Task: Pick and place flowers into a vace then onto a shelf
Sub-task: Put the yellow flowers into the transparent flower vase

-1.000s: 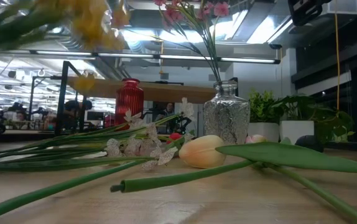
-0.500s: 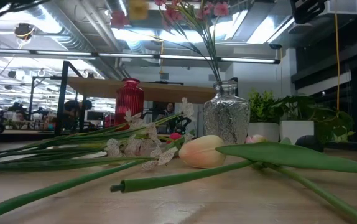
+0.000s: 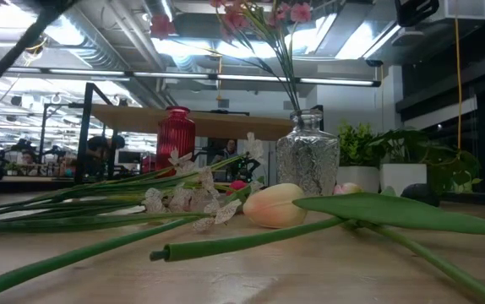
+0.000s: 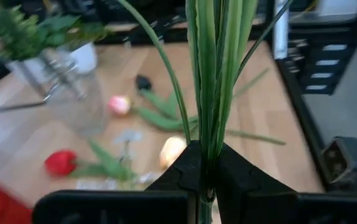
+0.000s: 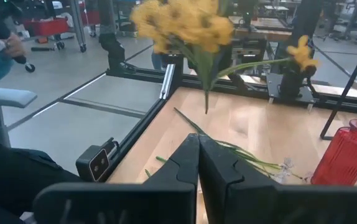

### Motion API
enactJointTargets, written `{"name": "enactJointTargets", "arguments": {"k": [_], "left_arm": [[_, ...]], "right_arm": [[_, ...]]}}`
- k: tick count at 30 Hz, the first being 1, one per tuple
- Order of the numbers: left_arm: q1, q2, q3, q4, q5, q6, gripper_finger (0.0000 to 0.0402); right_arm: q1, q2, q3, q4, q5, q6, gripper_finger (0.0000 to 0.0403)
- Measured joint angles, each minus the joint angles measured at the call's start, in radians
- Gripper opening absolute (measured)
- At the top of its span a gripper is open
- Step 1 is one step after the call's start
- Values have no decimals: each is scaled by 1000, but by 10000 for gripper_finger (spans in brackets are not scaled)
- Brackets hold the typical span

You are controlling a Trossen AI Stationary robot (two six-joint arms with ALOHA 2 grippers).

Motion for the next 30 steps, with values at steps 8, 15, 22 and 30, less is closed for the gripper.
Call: {"name": "enactJointTargets", "arguments": {"k": [8, 15, 22, 30], "left_arm": [[68, 0, 0, 130, 120, 179, 17], [145, -1, -29, 372, 285, 347, 17], [228, -1, -187, 764, 412, 490, 17], [295, -1, -201, 801, 429, 568, 17]], "right_arm": [[0, 0, 0, 4, 0, 1, 12], [0, 0, 0, 3, 0, 0, 12], [0, 0, 0, 8, 0, -1, 12], [-20, 29, 0, 30, 0, -3, 12]]}}
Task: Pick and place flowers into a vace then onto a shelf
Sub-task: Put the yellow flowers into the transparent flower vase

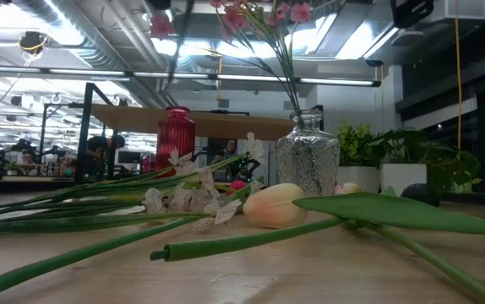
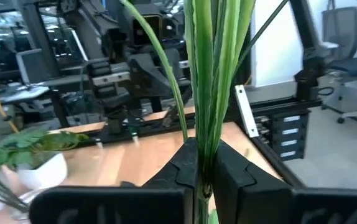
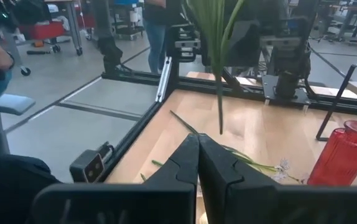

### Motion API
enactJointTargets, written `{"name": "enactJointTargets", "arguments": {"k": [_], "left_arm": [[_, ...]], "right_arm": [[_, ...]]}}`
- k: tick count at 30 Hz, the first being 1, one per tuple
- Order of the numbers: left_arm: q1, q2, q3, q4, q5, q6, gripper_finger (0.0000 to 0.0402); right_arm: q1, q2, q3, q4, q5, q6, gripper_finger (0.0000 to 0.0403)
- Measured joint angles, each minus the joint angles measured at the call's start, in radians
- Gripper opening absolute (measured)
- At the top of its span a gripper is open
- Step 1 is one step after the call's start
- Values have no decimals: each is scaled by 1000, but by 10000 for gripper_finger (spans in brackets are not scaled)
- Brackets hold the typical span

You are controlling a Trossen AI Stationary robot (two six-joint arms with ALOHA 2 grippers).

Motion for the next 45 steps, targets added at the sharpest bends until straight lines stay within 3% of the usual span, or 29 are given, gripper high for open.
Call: {"name": "enactJointTargets", "arguments": {"k": [4, 9, 14, 19, 23, 32, 38, 45], "left_arm": [[54, 0, 0, 17, 9, -10, 17], [152, 0, 0, 58, 109, -19, 17], [217, 0, 0, 95, 190, -15, 17], [269, 8, 0, 99, 213, -37, 17], [287, 47, 22, 104, 238, -60, 17], [290, 186, 163, 111, 290, 49, 17], [293, 202, 170, 114, 308, 46, 17], [300, 206, 167, 87, 273, 47, 17]], "right_arm": [[-37, 63, 0, 79, 0, -19, 22], [-95, 133, 0, 213, 0, -87, 67], [-146, 138, 0, 261, 0, -105, 119], [-189, 138, 0, 321, 0, -154, 145], [-215, 138, 0, 322, 0, -146, 149], [-231, 168, 13, 322, -23, -128, 150], [-233, 166, 17, 313, -115, -128, 150], [-231, 163, 25, 350, -135, -131, 149]]}}
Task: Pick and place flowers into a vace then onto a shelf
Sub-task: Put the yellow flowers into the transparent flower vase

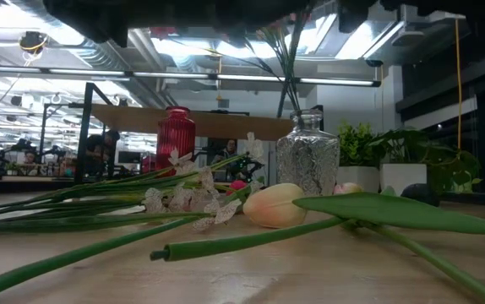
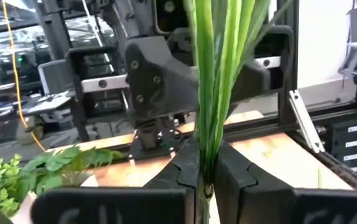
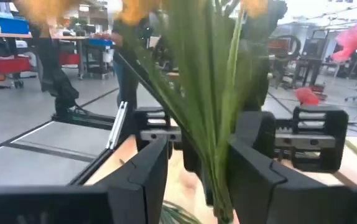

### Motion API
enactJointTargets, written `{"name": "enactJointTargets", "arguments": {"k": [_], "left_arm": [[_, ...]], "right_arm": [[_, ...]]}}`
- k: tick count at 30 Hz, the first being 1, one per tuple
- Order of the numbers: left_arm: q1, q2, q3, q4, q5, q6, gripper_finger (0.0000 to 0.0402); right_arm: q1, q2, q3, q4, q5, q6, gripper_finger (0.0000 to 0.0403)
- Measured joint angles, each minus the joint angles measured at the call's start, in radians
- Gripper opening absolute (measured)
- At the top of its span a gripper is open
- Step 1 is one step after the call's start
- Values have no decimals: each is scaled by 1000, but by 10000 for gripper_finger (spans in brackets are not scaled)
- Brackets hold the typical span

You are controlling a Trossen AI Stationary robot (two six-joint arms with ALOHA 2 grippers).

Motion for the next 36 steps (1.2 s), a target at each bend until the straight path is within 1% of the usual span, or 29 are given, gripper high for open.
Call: {"name": "enactJointTargets", "arguments": {"k": [9, 15, 27, 29, 31, 33, 36], "left_arm": [[5, -1, 1, 18, -1, -10, 17], [15, -1, 23, 20, 10, -18, 17], [15, -1, 25, 16, 30, -25, 18], [15, -1, 25, 16, 33, -25, 18], [15, -1, 25, 18, 37, -25, 18], [15, -1, 26, 17, 41, -25, 18], [15, -1, 26, 17, 73, -25, 18]], "right_arm": [[0, -2, -1, -5, -8, 7, 149], [-1, -2, -2, 0, -4, 2, 149], [-1, -2, -2, 2, -4, 0, 148], [-1, -2, 5, -7, -4, 0, 138], [-1, -1, 11, -10, -4, 3, 117], [-2, 2, 13, -9, 0, 3, 87], [-2, 2, 14, -12, 0, 2, 29]]}}
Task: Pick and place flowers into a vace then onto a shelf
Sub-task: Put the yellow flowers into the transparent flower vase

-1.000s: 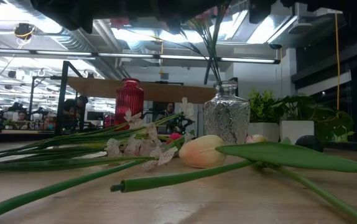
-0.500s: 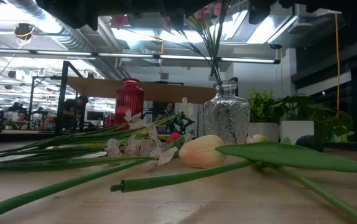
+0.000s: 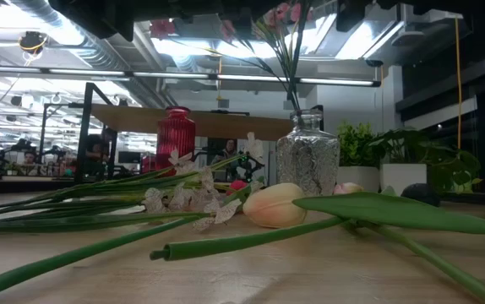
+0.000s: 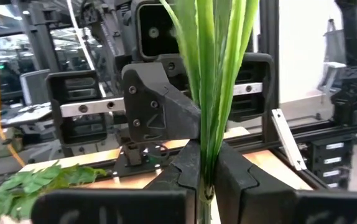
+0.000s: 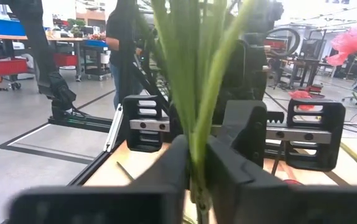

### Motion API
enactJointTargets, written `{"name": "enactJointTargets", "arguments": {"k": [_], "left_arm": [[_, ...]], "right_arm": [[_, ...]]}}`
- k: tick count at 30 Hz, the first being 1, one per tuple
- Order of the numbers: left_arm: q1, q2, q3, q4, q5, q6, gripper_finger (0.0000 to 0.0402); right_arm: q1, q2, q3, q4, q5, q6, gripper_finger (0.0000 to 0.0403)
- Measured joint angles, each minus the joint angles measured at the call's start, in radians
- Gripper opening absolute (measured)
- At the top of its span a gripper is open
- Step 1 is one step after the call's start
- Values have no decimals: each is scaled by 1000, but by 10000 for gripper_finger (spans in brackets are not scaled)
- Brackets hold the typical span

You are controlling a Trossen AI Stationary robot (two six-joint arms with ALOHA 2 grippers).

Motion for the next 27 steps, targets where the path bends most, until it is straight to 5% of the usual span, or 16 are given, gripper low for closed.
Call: {"name": "enactJointTargets", "arguments": {"k": [8, 19, 27], "left_arm": [[-6, 0, 0, -2, 25, -1, 45], [-30, -24, 1, -50, 15, -88, 137], [-88, -151, 1, -324, -82, -64, 167]], "right_arm": [[1, 0, 0, -2, -4, 0, 6], [1, 1, 1, -9, -4, 2, 3], [2, 1, 1, -13, -4, 5, 2]]}}
